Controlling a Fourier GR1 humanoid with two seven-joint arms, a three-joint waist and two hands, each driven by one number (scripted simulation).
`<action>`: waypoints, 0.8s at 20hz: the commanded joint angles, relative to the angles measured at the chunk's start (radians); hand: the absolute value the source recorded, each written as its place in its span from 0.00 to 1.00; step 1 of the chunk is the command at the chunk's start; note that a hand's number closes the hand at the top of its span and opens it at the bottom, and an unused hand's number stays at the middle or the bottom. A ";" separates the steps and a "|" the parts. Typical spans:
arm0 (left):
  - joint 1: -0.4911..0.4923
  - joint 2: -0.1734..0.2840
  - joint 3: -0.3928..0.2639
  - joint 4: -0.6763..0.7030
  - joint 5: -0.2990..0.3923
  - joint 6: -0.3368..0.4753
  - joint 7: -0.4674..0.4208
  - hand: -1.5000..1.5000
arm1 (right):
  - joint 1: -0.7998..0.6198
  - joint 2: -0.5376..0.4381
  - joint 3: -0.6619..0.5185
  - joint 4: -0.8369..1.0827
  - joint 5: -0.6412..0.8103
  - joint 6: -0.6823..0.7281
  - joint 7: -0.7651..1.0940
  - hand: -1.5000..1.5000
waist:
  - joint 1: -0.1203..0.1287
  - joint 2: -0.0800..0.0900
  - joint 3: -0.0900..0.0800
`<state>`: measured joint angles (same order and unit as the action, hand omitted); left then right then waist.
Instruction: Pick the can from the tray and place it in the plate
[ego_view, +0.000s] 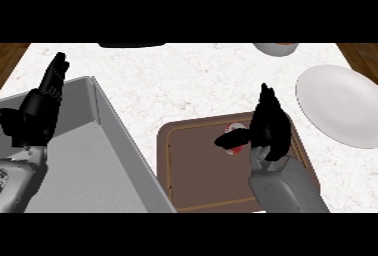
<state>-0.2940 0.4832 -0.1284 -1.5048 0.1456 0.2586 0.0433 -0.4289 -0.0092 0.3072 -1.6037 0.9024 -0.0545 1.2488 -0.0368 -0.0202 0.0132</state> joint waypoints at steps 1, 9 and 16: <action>0.047 -0.054 -0.062 0.044 0.022 -0.036 0.055 0.50 | -0.005 0.009 -0.020 -0.014 0.003 0.076 0.239 0.00 | 0.013 0.016 -0.015; 0.047 -0.084 -0.075 0.042 0.002 -0.021 0.065 0.50 | 0.090 0.009 -0.002 -0.081 0.010 0.082 0.239 0.00 | 0.020 0.016 -0.015; 0.034 -0.086 -0.050 0.080 0.000 -0.032 0.037 0.50 | 0.122 0.009 0.023 -0.152 0.127 0.125 0.218 1.00 | 0.017 0.018 -0.016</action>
<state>-0.3048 0.4575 -0.1327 -1.4958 0.1211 0.2477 0.0302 -0.2859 -0.0090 0.3120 -1.7190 1.0015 0.0221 1.2297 -0.0187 -0.0173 0.0154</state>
